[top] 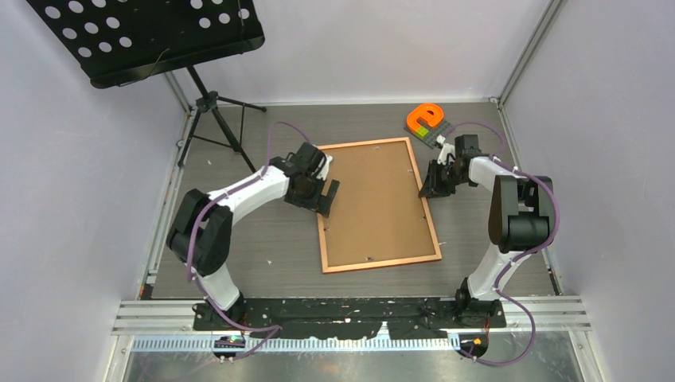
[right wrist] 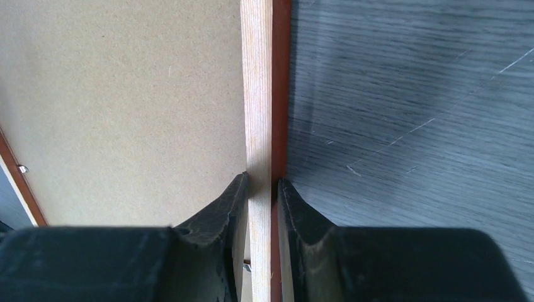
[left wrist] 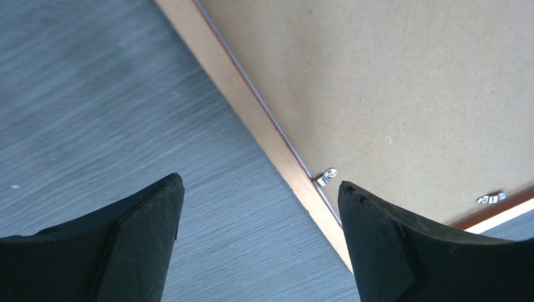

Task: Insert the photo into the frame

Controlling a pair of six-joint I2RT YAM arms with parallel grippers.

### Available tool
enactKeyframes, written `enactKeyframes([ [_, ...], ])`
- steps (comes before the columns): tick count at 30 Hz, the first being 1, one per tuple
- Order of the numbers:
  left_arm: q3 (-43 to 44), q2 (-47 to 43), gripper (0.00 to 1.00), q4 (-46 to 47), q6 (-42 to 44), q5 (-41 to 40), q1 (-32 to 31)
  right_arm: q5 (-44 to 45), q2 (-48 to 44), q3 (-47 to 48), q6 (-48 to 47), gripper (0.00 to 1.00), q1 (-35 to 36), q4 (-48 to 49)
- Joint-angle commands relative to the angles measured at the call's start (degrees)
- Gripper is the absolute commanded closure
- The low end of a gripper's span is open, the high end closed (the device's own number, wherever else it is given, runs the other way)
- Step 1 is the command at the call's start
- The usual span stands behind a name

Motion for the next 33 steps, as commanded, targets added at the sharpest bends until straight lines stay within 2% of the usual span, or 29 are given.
enactKeyframes([
  [1,3.4,-5.1,0.08,-1.5,1.2,1.5,3.1,-1.2,-1.6,3.7,-1.9,0.94,-0.3,-0.2],
  [10,6.0,-8.1,0.01,-2.9,1.3,6.1,7.5,1.2,-0.5,6.2,-3.8,0.94,-0.2,-1.7],
  [15,5.8,-10.7,0.00,-1.7,1.5,10.0,9.8,3.0,0.7,8.8,-7.1,0.94,-0.2,-3.1],
  [24,6.8,-12.7,0.00,-2.6,3.9,9.2,10.1,6.2,6.1,16.0,-17.8,0.94,-0.2,-9.9],
  [31,7.6,-11.2,0.00,-3.3,4.1,9.8,10.1,6.6,8.7,16.6,-21.7,0.94,-0.2,-12.1],
  [33,7.7,-10.9,0.00,-3.3,4.1,9.8,10.1,6.5,8.8,16.3,-22.6,0.90,-0.2,-12.1],
])
